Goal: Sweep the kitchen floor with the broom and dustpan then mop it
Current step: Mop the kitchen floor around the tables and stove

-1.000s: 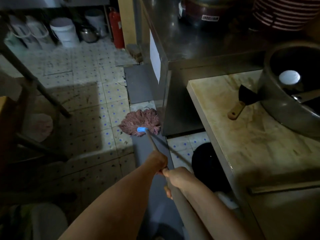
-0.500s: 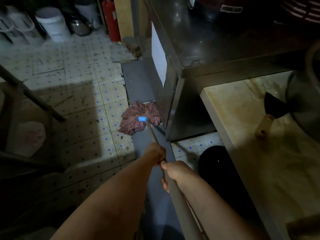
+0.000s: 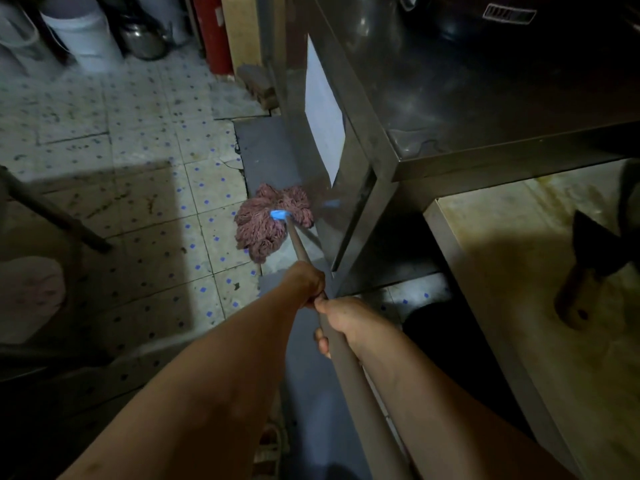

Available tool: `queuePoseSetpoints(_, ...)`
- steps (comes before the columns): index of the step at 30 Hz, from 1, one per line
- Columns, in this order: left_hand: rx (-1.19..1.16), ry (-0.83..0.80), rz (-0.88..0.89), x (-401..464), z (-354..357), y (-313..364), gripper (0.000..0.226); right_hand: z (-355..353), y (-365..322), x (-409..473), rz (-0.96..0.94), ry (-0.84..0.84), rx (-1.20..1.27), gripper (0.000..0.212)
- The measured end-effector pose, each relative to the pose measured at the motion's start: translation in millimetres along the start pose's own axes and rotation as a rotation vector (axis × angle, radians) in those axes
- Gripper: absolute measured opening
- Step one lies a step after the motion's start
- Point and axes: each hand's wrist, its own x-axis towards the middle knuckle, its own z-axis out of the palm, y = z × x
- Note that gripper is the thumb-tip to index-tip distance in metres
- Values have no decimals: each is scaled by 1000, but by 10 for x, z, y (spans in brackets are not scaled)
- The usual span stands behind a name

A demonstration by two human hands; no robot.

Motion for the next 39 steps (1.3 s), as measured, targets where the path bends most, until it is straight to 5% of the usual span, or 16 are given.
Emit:
queuePoseSetpoints(10, 130, -24, -43, -584, 460, -461, 27, -82, 921, -192, -12, -19, -26, 35)
queuePoseSetpoints(15, 32, -40, -96, -1024, 688, -709, 13, -288, 1296, -631, 35, -68, 46, 21)
queuePoseSetpoints(23, 130, 6, -15, -1651, 775, -1058, 30, -307, 1782, -1177, 44, -140, -24, 15)
queuePoseSetpoints(34, -24, 18, -130, -1515, 611, -1161, 19, -151, 1656, -1139, -93, -105, -189, 16)
queuePoseSetpoints(39, -15, 43, -75, -1166, 356, -1027, 34, -9, 1304, -859, -99, -84, -232, 9)
